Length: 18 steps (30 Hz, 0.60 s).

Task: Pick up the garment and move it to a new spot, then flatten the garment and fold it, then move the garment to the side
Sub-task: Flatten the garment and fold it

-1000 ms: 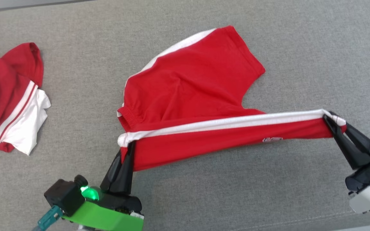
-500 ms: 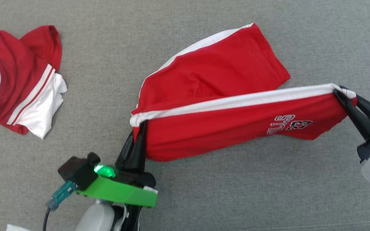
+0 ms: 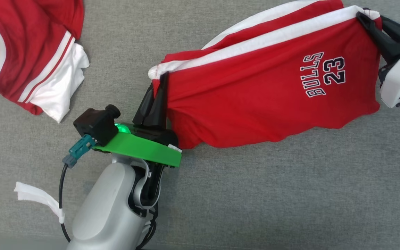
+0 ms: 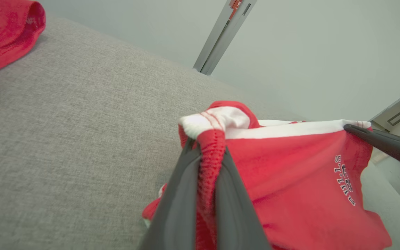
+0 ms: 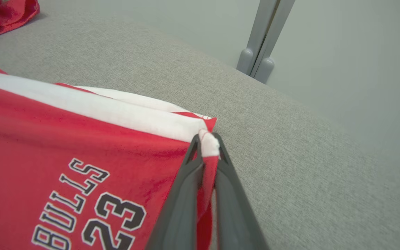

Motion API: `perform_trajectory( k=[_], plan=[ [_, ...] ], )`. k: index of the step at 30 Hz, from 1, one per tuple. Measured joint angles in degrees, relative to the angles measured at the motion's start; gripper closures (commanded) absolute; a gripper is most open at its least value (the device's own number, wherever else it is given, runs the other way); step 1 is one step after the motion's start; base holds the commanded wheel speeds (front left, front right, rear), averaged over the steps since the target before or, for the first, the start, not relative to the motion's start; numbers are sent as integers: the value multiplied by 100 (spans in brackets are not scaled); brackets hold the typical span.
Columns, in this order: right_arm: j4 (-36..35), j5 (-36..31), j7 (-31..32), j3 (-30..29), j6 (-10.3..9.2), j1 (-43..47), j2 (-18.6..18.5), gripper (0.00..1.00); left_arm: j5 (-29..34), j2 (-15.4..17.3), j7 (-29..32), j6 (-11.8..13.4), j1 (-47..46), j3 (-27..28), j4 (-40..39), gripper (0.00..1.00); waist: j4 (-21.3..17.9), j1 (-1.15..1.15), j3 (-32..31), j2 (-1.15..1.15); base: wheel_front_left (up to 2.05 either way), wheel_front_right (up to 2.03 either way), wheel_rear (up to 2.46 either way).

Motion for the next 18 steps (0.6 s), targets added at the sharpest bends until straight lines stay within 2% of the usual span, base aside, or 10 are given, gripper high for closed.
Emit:
perform_trajectory(
  k=[5,9,11,12,13,14,15,16,17,18],
  plan=[
    [558,-9,33,550,0,-641,47,100,-24,-20,0,41,-224,-60,219,99,228,0,179,0,0,0,0],
    [914,15,-104,862,0,-1015,122,100,-186,-23,0,87,-381,-219,241,81,364,0,277,0,0,0,0],
    [1074,23,-175,987,0,-1126,141,100,-264,-23,0,94,-441,-296,237,81,411,0,303,0,0,0,0],
    [1149,24,-205,1045,-1,-1171,151,100,-281,-23,-1,113,-461,-328,237,74,428,0,313,0,0,0,0],
    [1225,33,-241,1113,0,-1215,166,100,-313,-23,-1,133,-474,-370,237,61,436,0,321,0,0,0,0],
    [1281,32,-248,1167,0,-1254,177,100,-313,-23,-1,134,-483,-409,249,31,435,0,323,0,0,0,0],
    [1334,-11,-328,1215,0,-1295,181,87,-322,-24,-1,134,-487,-446,250,3,428,0,323,0,0,0,0],
    [1399,-90,-449,1224,0,-1354,187,27,-366,-25,-2,136,-493,-465,249,0,420,0,324,0,0,0,0],
    [1515,-101,-542,1165,0,-1396,222,0,-359,-24,-11,157,-506,-505,286,0,413,0,322,0,0,0,0],
    [1621,-102,-591,1123,-1,-1408,263,0,-356,-26,-11,179,-512,-528,313,0,406,0,316,0,0,0,0]
  ],
)
